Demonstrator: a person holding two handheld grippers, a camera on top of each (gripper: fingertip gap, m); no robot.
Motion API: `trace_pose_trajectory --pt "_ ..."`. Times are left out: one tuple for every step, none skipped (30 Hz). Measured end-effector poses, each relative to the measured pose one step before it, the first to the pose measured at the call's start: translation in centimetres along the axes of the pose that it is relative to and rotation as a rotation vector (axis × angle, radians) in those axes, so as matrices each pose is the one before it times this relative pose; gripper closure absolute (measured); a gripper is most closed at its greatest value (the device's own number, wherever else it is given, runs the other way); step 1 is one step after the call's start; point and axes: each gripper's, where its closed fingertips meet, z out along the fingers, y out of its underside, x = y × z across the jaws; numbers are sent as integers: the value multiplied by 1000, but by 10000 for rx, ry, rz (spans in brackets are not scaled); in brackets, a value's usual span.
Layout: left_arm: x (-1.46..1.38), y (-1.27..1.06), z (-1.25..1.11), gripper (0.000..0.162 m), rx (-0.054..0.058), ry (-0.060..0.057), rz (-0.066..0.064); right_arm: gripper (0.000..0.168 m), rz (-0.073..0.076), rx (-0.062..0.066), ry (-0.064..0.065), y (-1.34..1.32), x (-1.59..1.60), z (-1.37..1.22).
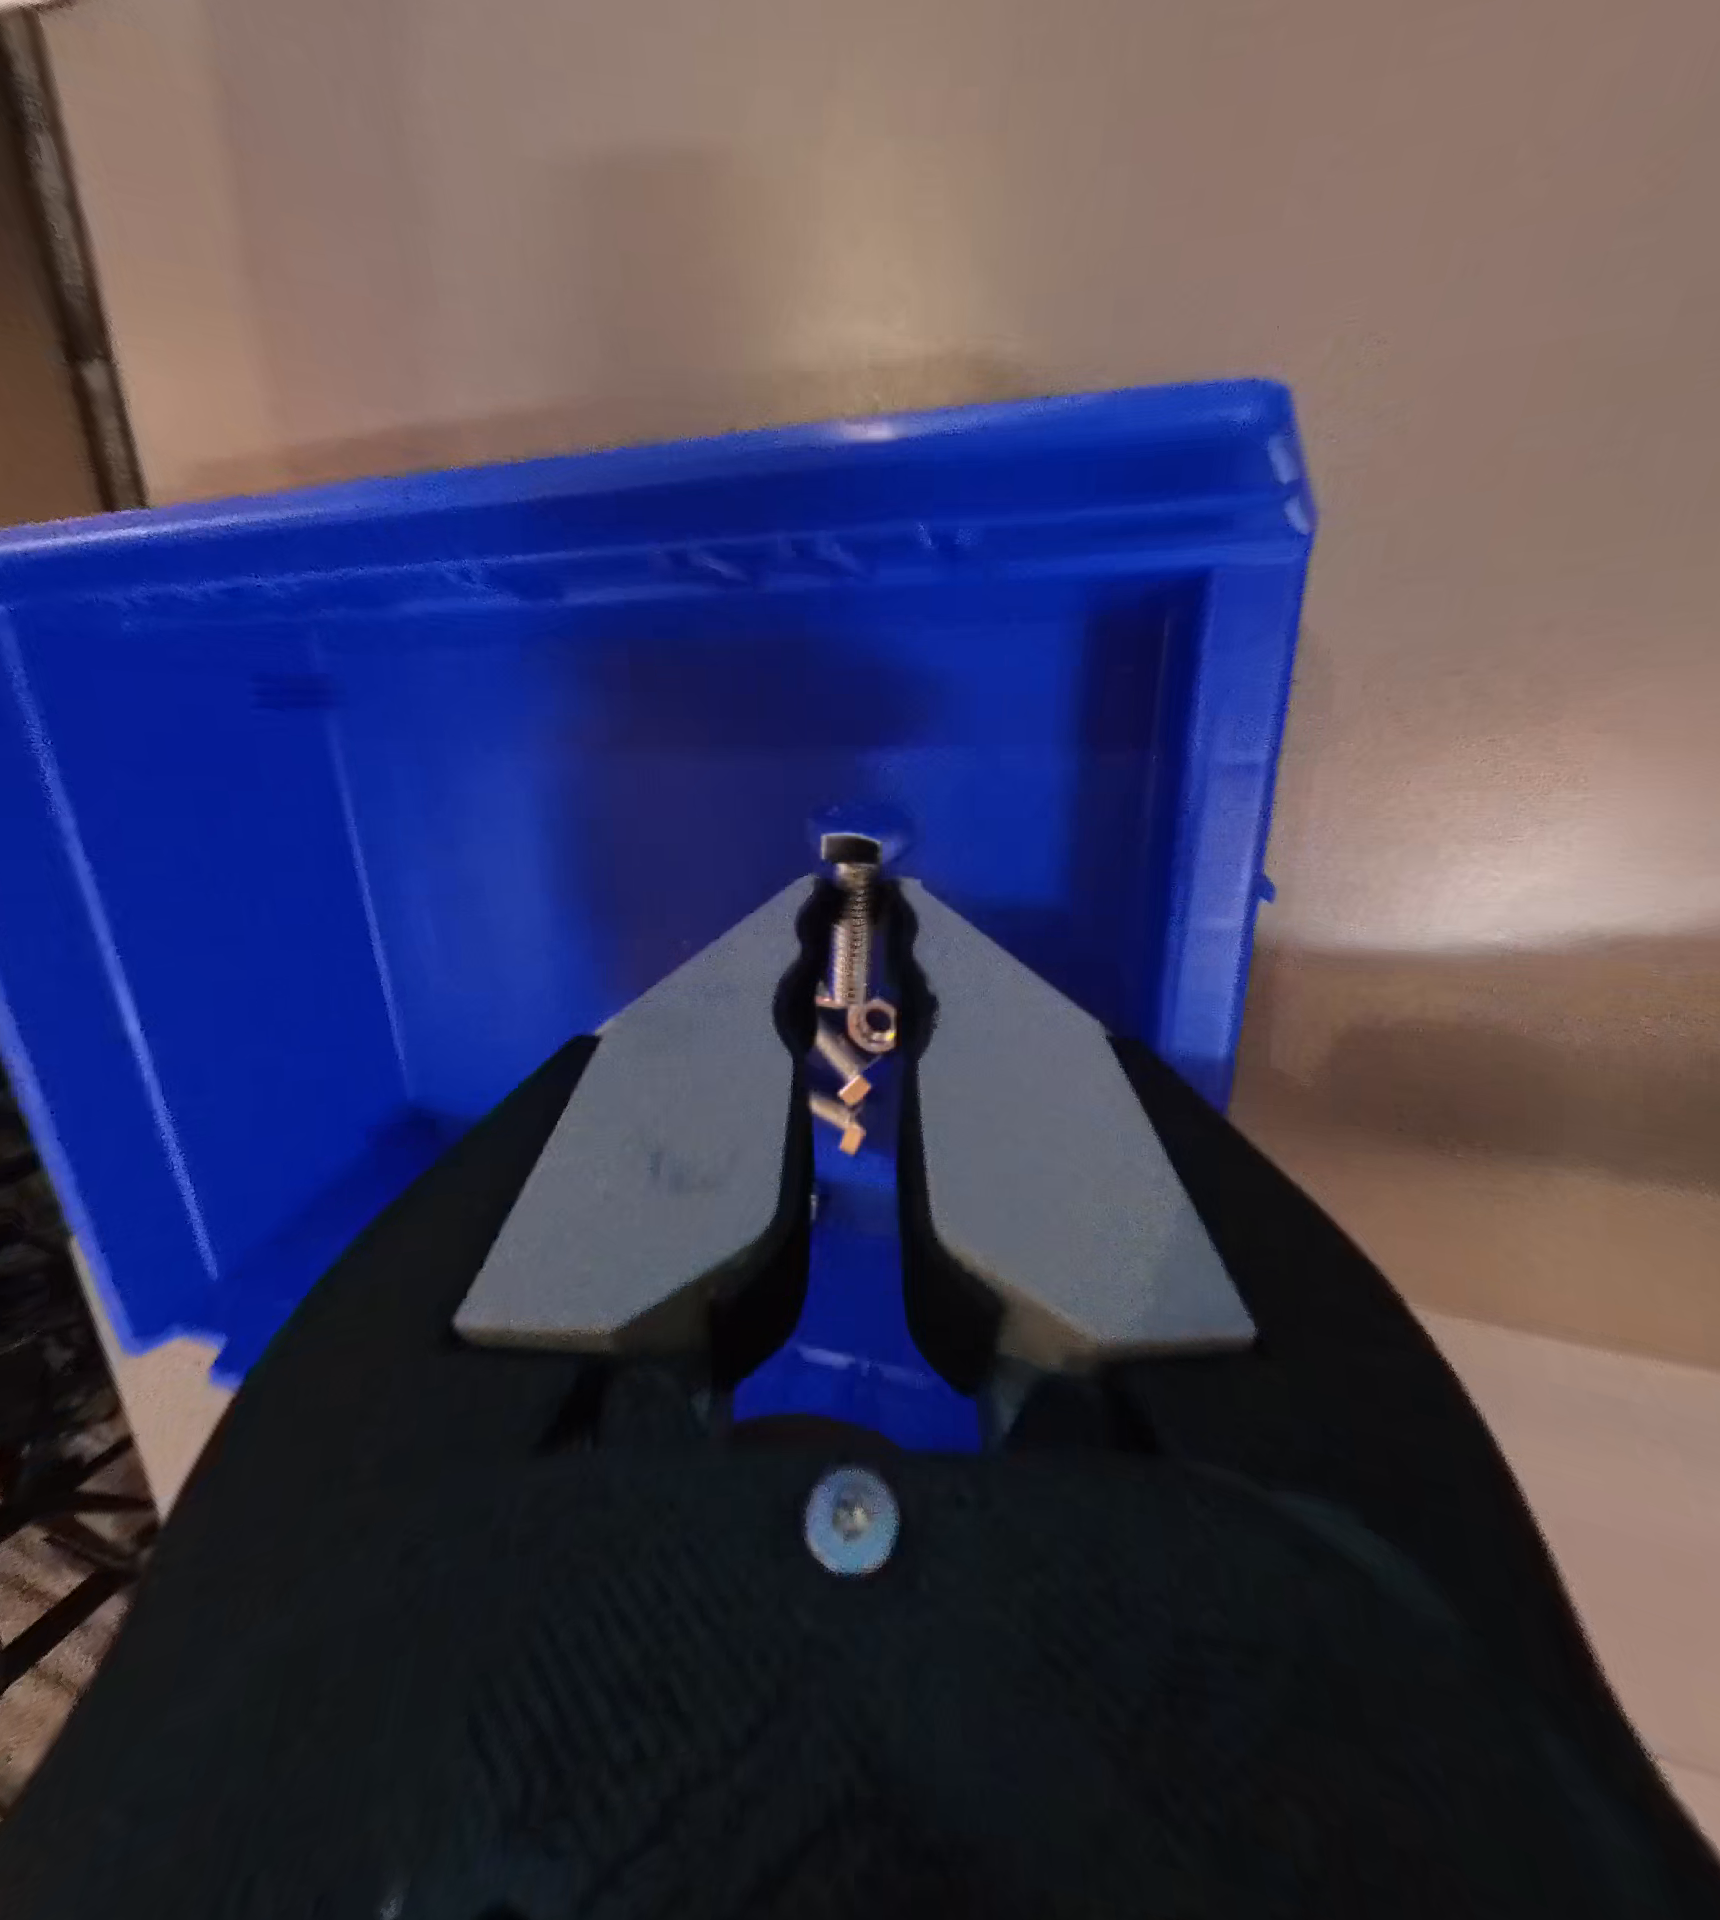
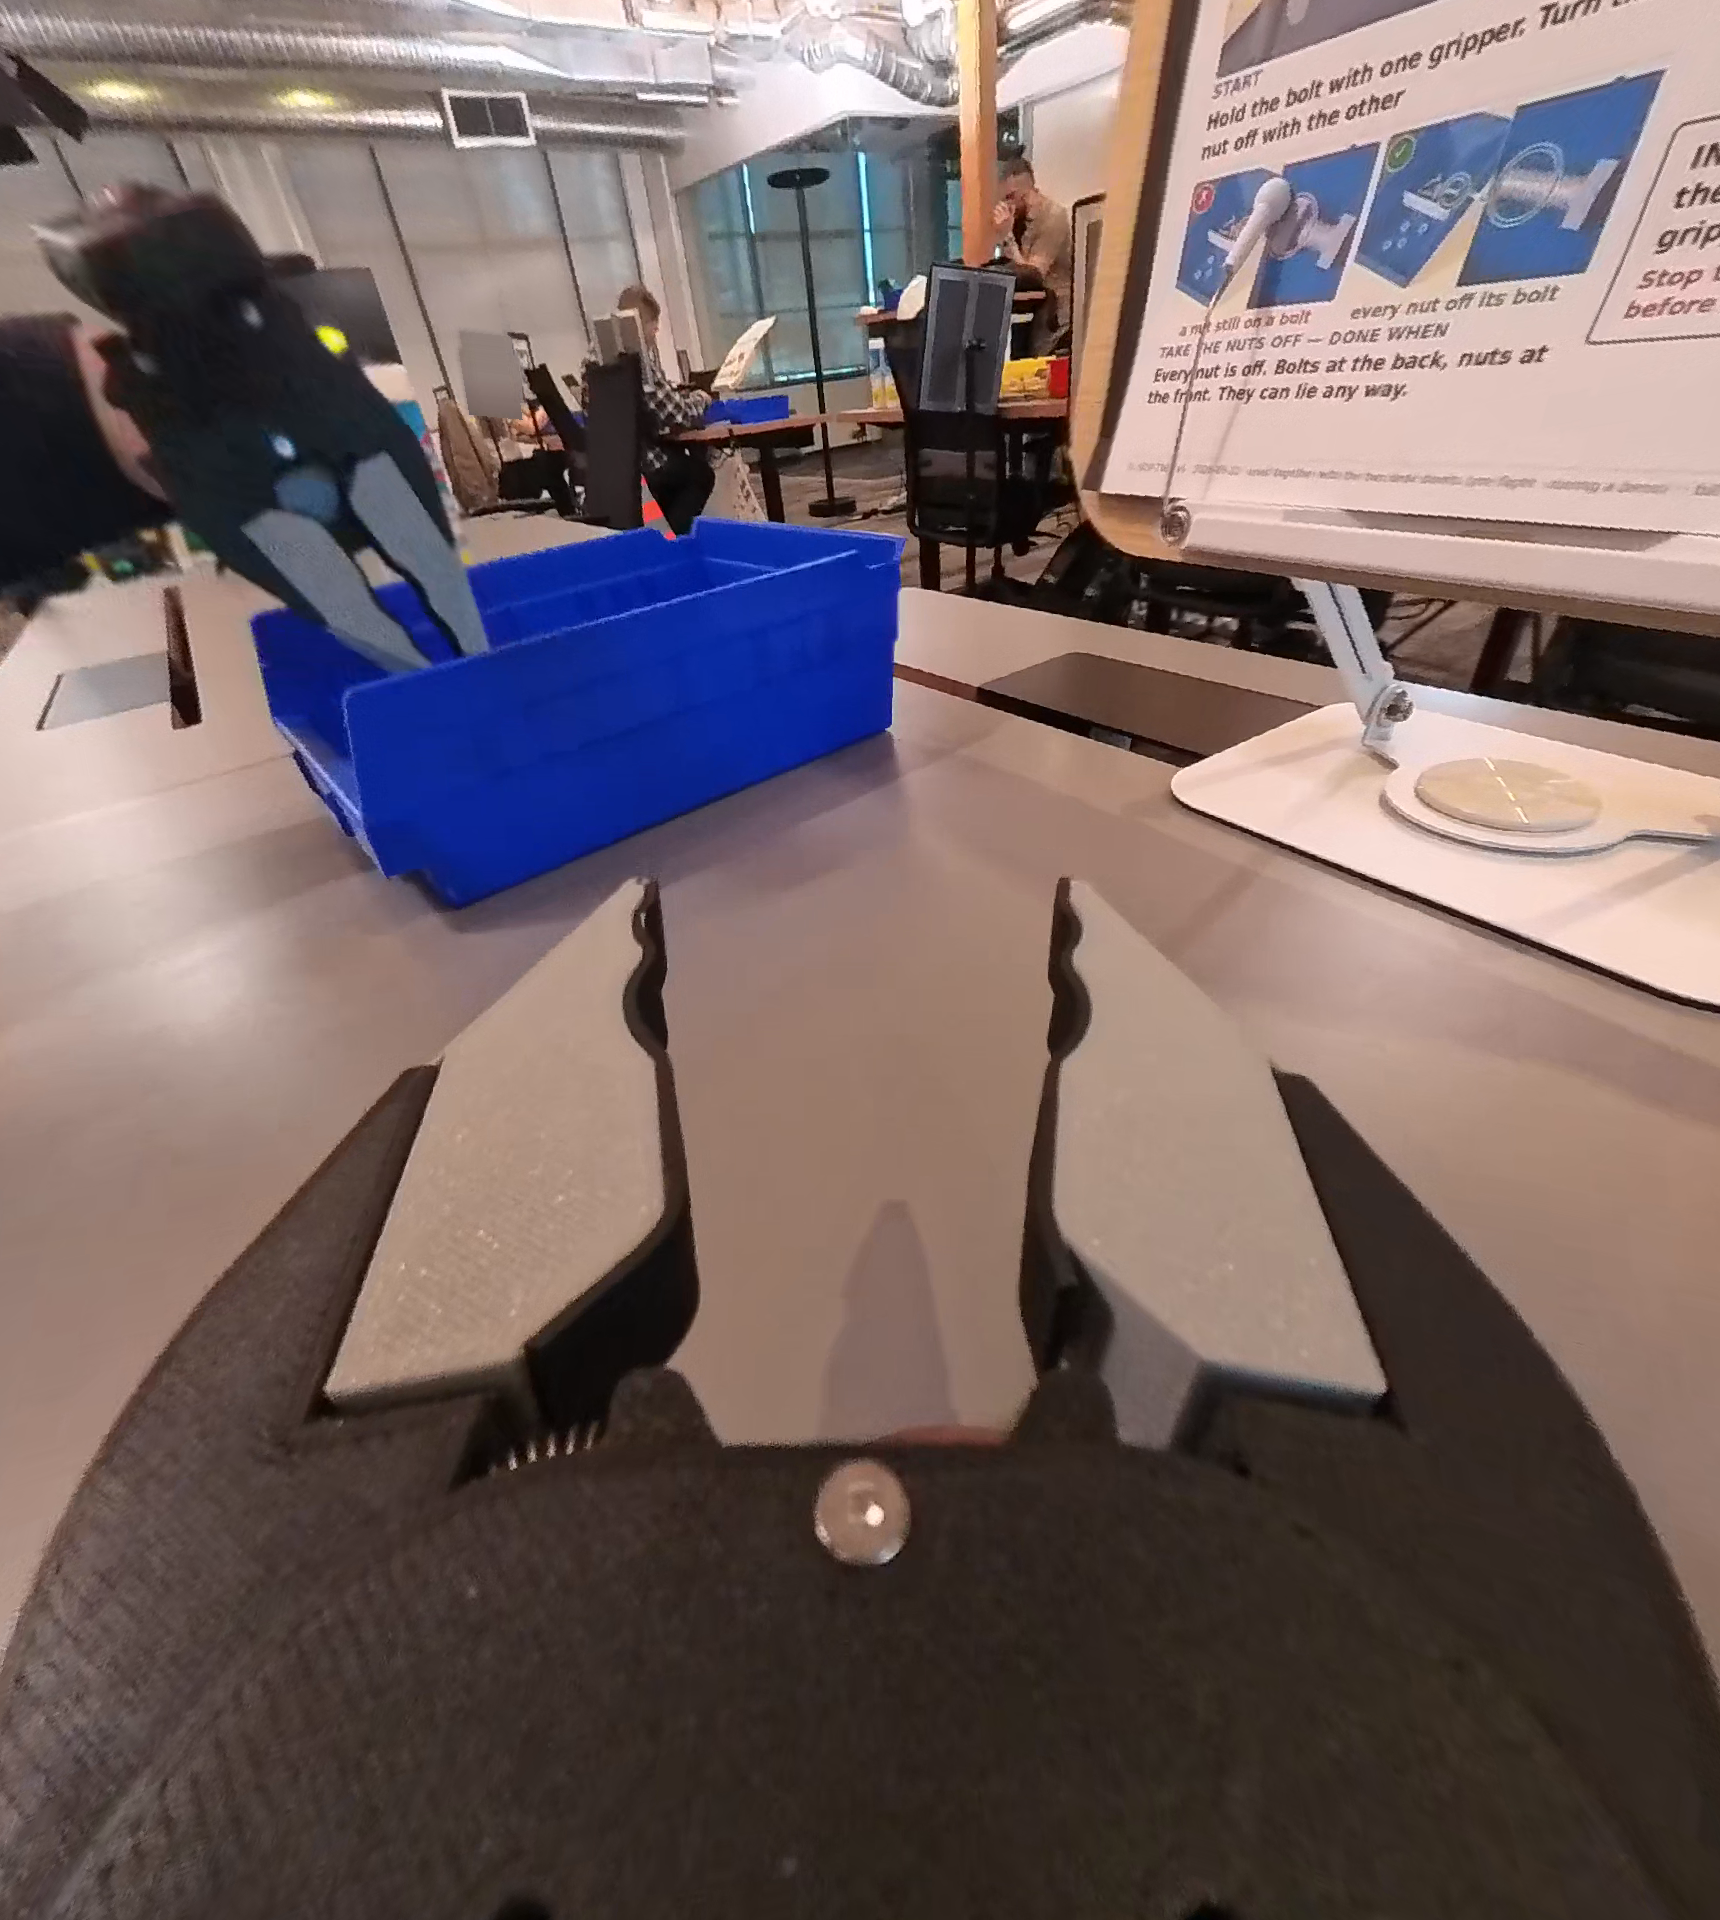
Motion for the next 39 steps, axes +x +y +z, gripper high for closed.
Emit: trace_pose_trajectory --pt "-218 -843 -1459 154 286 -312 -54 97 -127 -57 -9 54 -148 44" --pt "-160 -1306 -1319 154 315 -301 74 97 -135 -50 -18 45 -176 31" --pt "21 -1695 -1050 154 272 -175 181 97 -142 -48 5 9 -142 21" --pt "81 -2005 -688 154 244 -131 245 97 -156 -39 53 -35 -50 -18" --pt "143 -2280 -280 154 253 -67 297 97 -173 7 83 -138 14 -72" --pt "320 -2305 182 154 198 85 317 98 -181 49 98 -196 56 -107" --pt "232 -2040 628 154 25 114 268 98 -164 51 126 -211 133 -152" --pt "-44 -1776 1027 154 -111 15 174 99 -142 56 141 -238 191 -185" --pt "-205 -1621 1329 154 -142 -47 16 100 -112 71 182 -256 310 -232" --pt "161 -1578 1575 154 -95 191 -138 100 -68 91 219 -279 415 -263" --pt "519 -1507 1734 154 -36 395 -220 101 -31 100 199 -258 456 -284" --pt "469 -1300 1833 154 -47 302 -200 101 -1 83 169 -204 469 -260" --pt "464 -1005 1858 154 -90 220 -141 101 31 68 125 -152 439 -244" --pt "466 -703 1797 154 -163 164 -130 101 60 54 70 -93 383 -208" --pt "405 -551 1641 154 -139 58 -155 101 84 33 71 -27 395 -199" --pt "584 -421 1421 154 -77 114 -112 101 111 24 76 -19 383 -152" --pt "554 -252 1173 154 -37 109 -98 101 137 26 38 -36 313 -128" --pt "344 -104 943 154 3 27 -175 101 149 35 1 -44 222 -92" --pt "117 69 729 154 -3 -36 -276 101 136 41 -15 -68 158 -50" --pt "3 334 569 154 -79 -51 -305 101 112 30 -25 -56 108 -10" --pt "-209 612 366 146 -210 -141 -287 100 80 -3 -47 11 17 43" --pt "-415 507 -65 142 -85 -235 -255 100 38 -39 -60 73 -53 74" --pt "-346 349 -484 133 89 -133 -251 100 -7 -61 -45 117 -70 96" --pt "-519 337 -843 124 123 -158 -312 100 -40 -50 -32 103 -88 83" --pt "-814 373 -1233 114 133 -257 -353 99 -52 -31 -40 66 -120 76" --pt "-1027 414 -1602 107 142 -297 -335 99 -46 -23 -32 24 -114 62" --pt "-1095 410 -1932 108 212 -256 -263 99 -39 -7 -15 2 -84 34" --pt "-1239 478 -2103 113 235 -261 -232 99 -32 6 -11 -27 -63 13" --pt "-1561 783 -2082 118 122 -368 -222 99 -19 8 -12 -11 -44 25" --pt "-1753 1112 -1916 122 -4 -424 -172 99 2 -5 -12 27 -38 37" --pt "-1630 1402 -1599 126 -40 -289 -191 99 18 -24 -15 83 -13 44" --pt "-1277 1694 -1172 128 -96 -54 -264 99 24 -34 -15 116 2 57" --pt "-1079 1997 -644 130 -268 78 -257 99 34 -39 -23 123 -5 63" --pt "-1035 2300 -119 132 -453 78 -233 99 46 -35 -24 106 -5 56" --pt "-1088 2359 409 132 -523 -19 -241 99 51 -24 -18 90 10 45" --pt "-866 2198 853 131 -515 40 -239 99 41 -18 -16 72 10 38" --pt "-514 1912 1122 131 -481 169 -235 99 25 -28 -15 86 -7 42" --pt "-346 1667 1249 131 -484 179 -178 99 8 -34 -6 105 8 37" --pt "-387 1346 1250 132 -451 68 -95 99 -4 -35 15 97 26 27"
